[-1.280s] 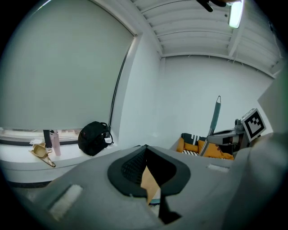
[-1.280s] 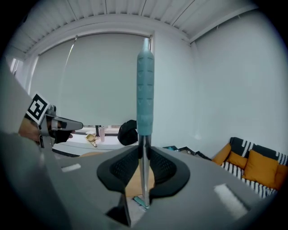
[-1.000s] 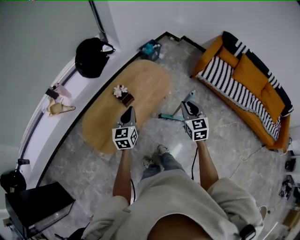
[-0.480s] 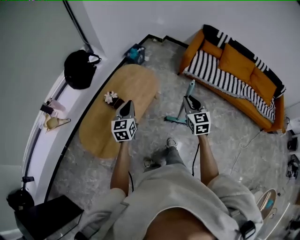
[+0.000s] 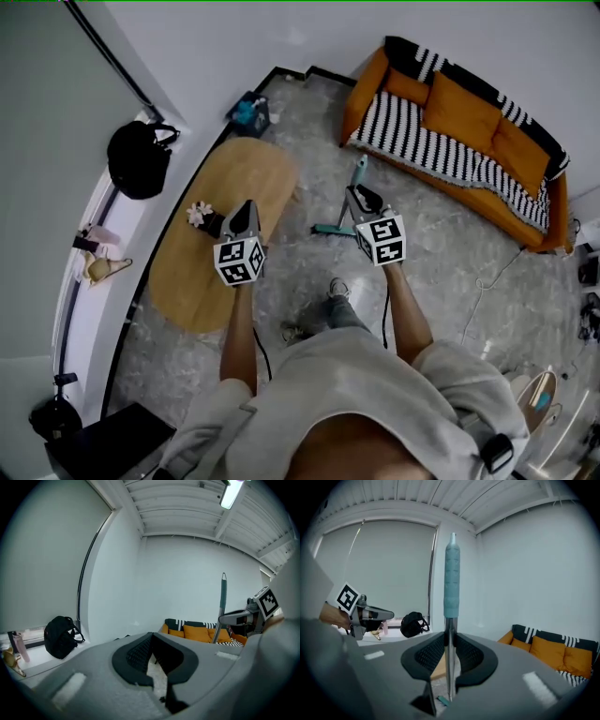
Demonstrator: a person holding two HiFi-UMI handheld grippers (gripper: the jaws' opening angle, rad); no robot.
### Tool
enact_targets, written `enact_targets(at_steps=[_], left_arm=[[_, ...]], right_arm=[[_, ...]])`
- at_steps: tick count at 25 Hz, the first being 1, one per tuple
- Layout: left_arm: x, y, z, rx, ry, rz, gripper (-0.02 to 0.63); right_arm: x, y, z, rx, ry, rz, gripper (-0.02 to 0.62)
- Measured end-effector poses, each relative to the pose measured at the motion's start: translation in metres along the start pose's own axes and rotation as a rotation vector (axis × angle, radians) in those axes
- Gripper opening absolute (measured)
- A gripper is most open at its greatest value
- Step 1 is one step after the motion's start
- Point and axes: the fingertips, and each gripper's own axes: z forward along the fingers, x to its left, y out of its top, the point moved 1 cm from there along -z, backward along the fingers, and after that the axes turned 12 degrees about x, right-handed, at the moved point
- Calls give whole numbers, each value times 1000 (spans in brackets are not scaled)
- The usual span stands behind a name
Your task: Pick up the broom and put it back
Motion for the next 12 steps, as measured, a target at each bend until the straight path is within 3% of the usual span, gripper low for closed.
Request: enact_targets(at_steps=[12], left_arm=[[-44,34,60,5,73,4,1]], right_arm=[[-66,16,41,-18,119,-53,77]])
